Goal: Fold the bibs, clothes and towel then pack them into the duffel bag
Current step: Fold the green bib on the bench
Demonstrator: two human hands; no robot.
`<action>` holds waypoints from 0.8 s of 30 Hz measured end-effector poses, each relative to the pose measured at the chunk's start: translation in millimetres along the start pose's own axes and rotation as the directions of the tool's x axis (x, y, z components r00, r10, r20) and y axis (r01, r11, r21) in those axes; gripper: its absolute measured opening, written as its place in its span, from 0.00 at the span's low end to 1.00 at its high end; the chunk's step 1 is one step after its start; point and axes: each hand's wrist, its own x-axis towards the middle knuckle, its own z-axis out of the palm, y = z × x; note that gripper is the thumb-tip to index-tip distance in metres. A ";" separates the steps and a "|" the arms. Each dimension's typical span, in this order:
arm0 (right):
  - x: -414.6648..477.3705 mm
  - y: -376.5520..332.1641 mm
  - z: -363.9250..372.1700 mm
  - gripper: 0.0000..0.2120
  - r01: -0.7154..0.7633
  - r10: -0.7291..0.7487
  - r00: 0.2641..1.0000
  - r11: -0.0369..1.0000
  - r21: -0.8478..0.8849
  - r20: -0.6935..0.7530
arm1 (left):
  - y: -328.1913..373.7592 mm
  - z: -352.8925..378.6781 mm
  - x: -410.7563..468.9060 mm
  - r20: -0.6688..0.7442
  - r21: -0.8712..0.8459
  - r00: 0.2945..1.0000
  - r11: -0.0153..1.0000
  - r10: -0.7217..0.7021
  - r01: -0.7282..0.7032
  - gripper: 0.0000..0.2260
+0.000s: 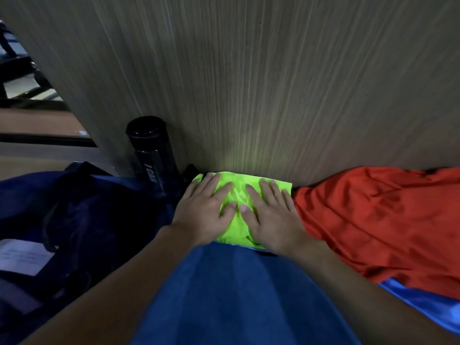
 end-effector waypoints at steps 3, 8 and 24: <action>2.8 7.5 12.4 0.33 -0.047 0.049 0.990 0.999 -0.023 0.133 | -4.3 5.8 0.5 0.000 0.002 1.000 1.000 -0.017 0.017 0.37; 4.8 12.4 18.1 0.31 -0.036 0.043 0.982 0.998 -0.045 0.185 | -8.5 14.6 -0.3 0.003 -0.013 0.999 0.998 -0.053 0.053 0.38; -68.7 114.6 -66.6 0.23 -0.185 0.075 0.937 0.935 -0.301 -0.342 | 107.2 -38.5 28.8 -0.144 0.033 0.969 0.980 0.200 -0.197 0.25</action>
